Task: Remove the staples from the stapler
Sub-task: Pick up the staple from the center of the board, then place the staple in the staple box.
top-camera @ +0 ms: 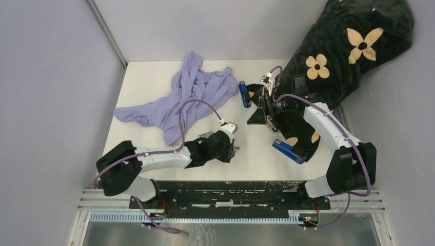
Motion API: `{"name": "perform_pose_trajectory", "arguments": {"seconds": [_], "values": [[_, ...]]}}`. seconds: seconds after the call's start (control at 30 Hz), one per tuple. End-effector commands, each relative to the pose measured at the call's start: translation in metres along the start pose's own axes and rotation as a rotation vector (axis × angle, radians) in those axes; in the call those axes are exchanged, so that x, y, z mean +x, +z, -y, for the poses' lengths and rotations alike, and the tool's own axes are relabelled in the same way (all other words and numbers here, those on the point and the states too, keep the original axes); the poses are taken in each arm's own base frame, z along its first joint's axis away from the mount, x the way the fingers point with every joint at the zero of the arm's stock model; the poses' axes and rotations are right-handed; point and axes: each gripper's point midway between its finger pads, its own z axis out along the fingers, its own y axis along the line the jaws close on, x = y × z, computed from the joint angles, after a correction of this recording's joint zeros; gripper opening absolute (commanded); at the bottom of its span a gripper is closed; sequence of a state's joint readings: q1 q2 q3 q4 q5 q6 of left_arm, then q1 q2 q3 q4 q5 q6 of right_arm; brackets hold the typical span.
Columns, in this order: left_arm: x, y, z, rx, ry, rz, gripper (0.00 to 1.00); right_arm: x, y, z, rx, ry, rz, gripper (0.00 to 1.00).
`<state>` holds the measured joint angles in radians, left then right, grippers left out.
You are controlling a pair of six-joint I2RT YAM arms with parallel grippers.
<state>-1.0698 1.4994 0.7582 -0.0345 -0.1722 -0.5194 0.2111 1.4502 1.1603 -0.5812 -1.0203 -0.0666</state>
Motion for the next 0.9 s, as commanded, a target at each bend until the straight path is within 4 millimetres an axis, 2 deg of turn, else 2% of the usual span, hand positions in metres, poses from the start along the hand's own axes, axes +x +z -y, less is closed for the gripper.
{"name": "perform_pose_trajectory", "arguments": {"seconds": [0.0,0.1,0.2,0.4,0.5,0.6,0.7,0.87], "values": [[-0.061,-0.032,0.038,0.284,-0.138,0.234,0.10,-0.021,-0.006,-0.026,-0.099,-0.058,0.087,0.85],[-0.095,-0.067,0.043,0.461,-0.222,0.376,0.11,-0.028,-0.008,-0.037,-0.148,-0.043,0.110,0.85],[-0.116,-0.098,0.043,0.596,-0.258,0.486,0.11,-0.038,-0.012,-0.053,-0.210,-0.011,0.132,0.85],[-0.155,-0.147,0.051,0.771,-0.270,0.634,0.11,-0.071,-0.017,-0.091,-0.312,0.004,0.175,0.84],[-0.175,-0.171,0.050,0.842,-0.276,0.705,0.11,-0.094,-0.024,-0.109,-0.353,0.004,0.211,0.84],[-0.189,-0.189,0.050,0.892,-0.272,0.745,0.11,-0.119,-0.030,-0.121,-0.398,0.028,0.251,0.84],[-0.200,-0.206,0.051,0.924,-0.265,0.788,0.11,-0.134,-0.037,-0.137,-0.468,0.062,0.295,0.84],[-0.217,-0.227,0.053,0.950,-0.257,0.852,0.11,-0.145,-0.042,-0.166,-0.550,0.043,0.310,0.84]]}}
